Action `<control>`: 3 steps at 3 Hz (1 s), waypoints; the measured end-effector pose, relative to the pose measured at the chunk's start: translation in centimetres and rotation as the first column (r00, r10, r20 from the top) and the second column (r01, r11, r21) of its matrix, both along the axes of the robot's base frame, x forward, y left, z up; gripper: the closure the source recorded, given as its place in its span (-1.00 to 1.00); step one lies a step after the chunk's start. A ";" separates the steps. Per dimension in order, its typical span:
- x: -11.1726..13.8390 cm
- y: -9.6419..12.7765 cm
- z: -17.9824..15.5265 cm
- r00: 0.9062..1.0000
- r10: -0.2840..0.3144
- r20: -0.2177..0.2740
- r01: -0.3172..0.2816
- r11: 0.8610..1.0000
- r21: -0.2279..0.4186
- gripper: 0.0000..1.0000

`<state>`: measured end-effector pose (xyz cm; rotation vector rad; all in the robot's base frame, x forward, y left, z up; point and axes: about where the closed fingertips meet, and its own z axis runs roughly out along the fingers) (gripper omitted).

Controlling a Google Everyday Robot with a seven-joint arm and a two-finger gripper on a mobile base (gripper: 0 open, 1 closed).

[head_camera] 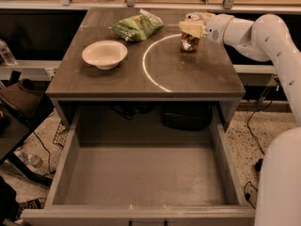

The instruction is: Place orange can into top drawer

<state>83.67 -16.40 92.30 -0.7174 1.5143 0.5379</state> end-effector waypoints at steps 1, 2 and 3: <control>0.1 0.4 -0.1 1.000 0.005 -0.001 -0.005 1.000 0.001 0.68; 0.1 0.7 -0.2 1.000 0.009 -0.002 -0.009 1.000 0.002 1.00; 0.2 1.0 0.2 1.000 0.011 -0.003 -0.011 1.000 -0.005 1.00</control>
Offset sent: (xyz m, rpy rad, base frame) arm 0.0006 0.0032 -0.0008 0.0007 0.0011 0.0042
